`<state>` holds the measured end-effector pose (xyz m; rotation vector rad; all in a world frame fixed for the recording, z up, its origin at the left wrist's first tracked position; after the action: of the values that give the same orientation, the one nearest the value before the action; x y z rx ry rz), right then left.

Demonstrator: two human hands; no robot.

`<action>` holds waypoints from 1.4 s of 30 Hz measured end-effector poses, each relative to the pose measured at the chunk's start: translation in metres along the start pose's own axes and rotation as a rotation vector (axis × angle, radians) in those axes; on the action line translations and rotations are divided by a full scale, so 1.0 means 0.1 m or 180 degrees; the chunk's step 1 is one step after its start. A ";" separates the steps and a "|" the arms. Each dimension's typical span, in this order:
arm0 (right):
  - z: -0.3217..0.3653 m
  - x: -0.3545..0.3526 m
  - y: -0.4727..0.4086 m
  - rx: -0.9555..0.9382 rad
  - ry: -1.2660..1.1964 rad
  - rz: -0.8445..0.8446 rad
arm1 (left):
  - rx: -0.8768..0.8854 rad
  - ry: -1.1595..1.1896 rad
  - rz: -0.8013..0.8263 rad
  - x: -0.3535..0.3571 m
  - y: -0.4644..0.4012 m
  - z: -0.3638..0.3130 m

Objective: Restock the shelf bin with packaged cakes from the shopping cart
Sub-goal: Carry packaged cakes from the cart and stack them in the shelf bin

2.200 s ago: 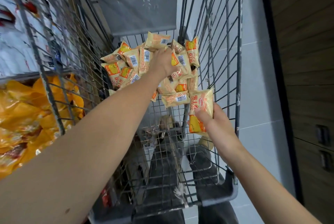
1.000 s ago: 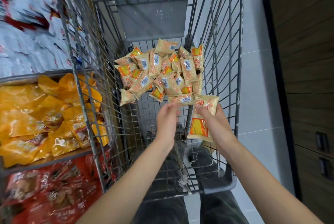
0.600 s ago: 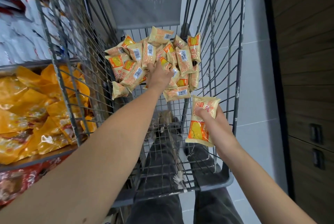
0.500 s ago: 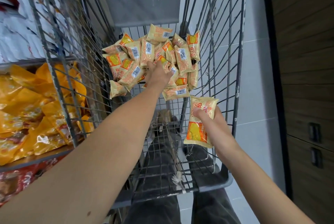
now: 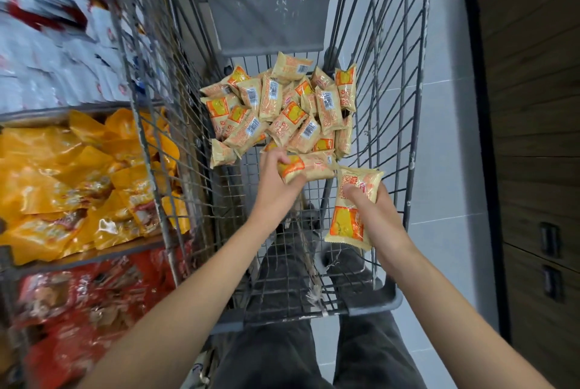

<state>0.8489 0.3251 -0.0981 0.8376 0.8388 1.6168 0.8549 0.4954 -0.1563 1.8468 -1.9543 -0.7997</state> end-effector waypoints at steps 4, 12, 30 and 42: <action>0.03 -0.02 0.21 -0.0058 -0.0158 0.0053 | 0.0276 0.0503 0.0084 -0.07 0.59 -0.21; 0.11 -0.11 0.73 0.0031 -0.0731 0.0863 | 0.0370 0.0600 0.0144 -0.19 1.35 -0.51; -0.40 -0.06 1.88 0.0547 0.0039 0.2532 | -0.0341 0.2155 -0.1292 1.00 3.51 -0.13; -0.96 0.91 2.77 0.0676 0.1812 0.3372 | 0.0108 0.1921 -0.2426 1.04 4.96 0.23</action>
<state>0.6167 0.3567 0.1001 1.0731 1.0399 2.8234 0.4353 0.3969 0.1111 2.4977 -0.8938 -0.3031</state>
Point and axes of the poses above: each hand's wrist, its own y-axis away from the middle knuckle, its own x-axis out of the palm, z = x × y, the point moved 4 cm from there along -y, towards the middle knuckle, and after that the axes turned 13 degrees about z, right-handed, at the moved point
